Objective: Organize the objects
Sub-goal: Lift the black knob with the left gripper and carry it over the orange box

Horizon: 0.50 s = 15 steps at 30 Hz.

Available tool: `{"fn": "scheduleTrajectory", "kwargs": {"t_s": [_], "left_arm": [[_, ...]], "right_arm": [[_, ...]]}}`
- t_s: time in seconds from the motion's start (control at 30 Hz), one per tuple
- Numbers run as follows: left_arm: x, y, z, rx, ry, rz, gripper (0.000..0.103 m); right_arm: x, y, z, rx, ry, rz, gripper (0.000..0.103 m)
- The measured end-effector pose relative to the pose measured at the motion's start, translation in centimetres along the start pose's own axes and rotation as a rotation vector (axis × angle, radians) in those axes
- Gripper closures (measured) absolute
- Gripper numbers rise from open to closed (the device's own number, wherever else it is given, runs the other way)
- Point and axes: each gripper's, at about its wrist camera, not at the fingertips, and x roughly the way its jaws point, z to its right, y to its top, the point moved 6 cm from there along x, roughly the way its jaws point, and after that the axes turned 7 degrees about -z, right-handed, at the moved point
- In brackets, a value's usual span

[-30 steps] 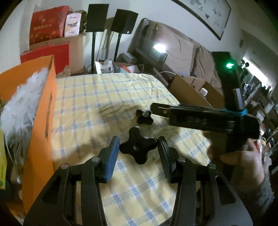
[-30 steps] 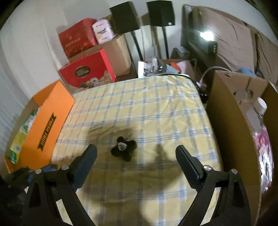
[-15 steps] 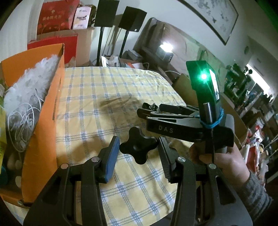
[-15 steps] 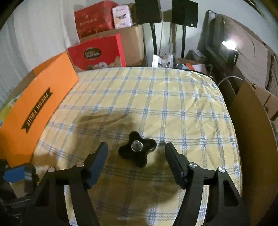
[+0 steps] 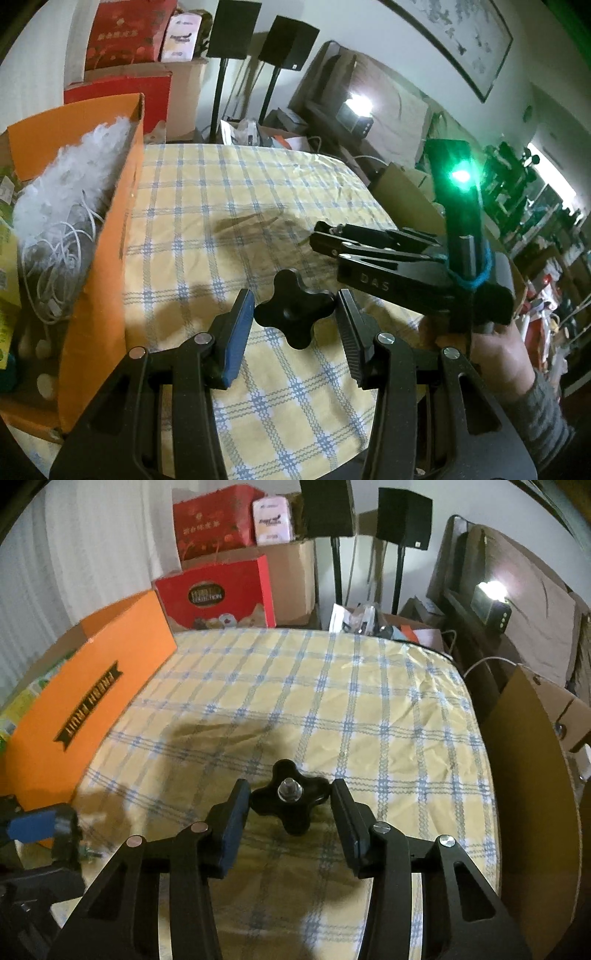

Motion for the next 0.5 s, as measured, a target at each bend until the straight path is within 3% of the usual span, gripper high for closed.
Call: {"fn": "scheduleTrajectory", "kwargs": {"t_s": [0.17,0.5], "left_arm": [[-1.5,0.9,0.0,-0.012,0.007,0.035,0.061],[-5.6,2.0,-0.9,-0.036,0.152,0.129,0.061]], "right_arm": [[-2.5,0.1,-0.5,0.038,-0.01,0.034,0.058],[-8.3,0.6,-2.1,0.11,-0.023,0.123,0.058]]}}
